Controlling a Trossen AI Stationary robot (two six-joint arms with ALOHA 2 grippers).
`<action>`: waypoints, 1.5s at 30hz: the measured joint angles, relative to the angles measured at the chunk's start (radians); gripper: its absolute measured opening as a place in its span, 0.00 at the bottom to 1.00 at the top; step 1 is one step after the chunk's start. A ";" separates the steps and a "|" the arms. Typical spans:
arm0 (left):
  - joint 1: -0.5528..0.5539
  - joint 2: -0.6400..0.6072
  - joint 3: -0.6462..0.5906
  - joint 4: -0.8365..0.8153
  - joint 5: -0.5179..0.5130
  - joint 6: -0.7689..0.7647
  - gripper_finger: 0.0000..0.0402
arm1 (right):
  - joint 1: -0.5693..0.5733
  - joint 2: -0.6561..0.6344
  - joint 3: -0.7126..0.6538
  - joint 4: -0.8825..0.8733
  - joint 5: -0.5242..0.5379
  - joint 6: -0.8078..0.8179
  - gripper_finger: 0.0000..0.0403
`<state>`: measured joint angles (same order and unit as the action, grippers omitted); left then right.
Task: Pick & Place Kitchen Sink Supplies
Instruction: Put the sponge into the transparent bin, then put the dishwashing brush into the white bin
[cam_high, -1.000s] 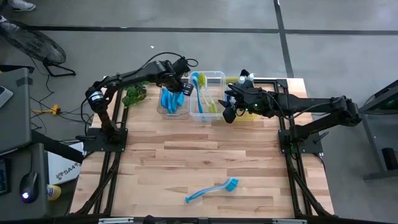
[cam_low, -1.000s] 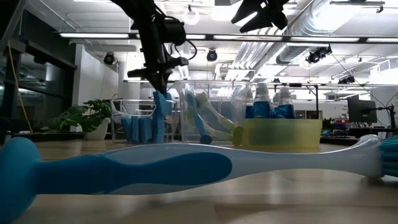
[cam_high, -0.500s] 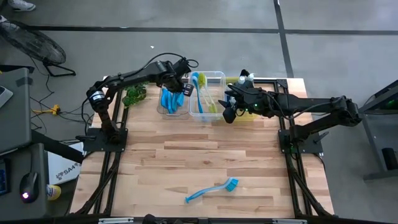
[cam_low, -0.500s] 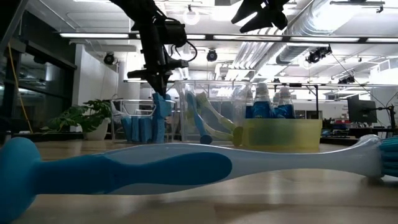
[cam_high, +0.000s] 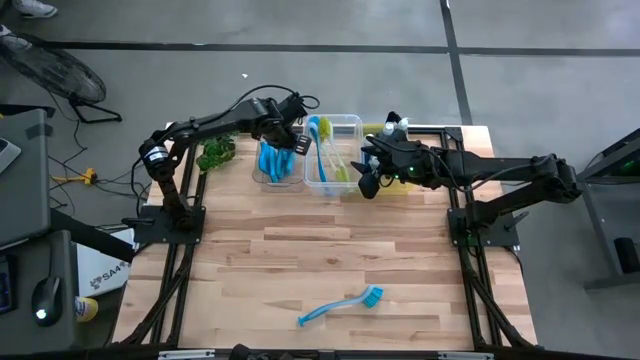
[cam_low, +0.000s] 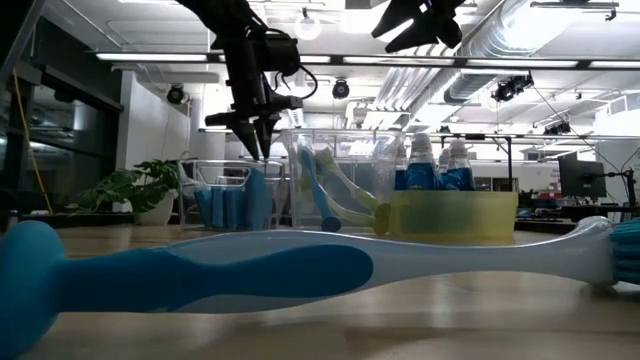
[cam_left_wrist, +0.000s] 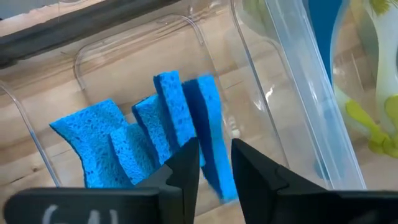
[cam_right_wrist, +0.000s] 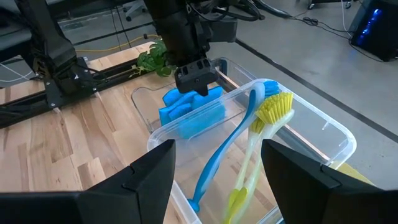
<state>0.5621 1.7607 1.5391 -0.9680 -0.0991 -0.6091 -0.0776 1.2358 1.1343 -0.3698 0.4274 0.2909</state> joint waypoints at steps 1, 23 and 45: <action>0.000 0.000 0.000 0.000 0.004 0.000 0.23 | 0.000 0.000 0.000 0.000 0.000 0.000 0.58; -0.089 -0.197 0.000 -0.022 -0.018 0.101 0.26 | 0.003 0.000 0.000 -0.052 -0.466 -0.065 0.58; -0.686 -0.399 -0.043 -0.026 -0.350 -0.074 0.26 | 0.475 0.215 -0.130 -0.084 -0.498 -0.096 0.58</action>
<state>-0.1240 1.3613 1.4962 -0.9943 -0.4487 -0.6828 0.3971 1.4508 1.0042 -0.4540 -0.0710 0.1948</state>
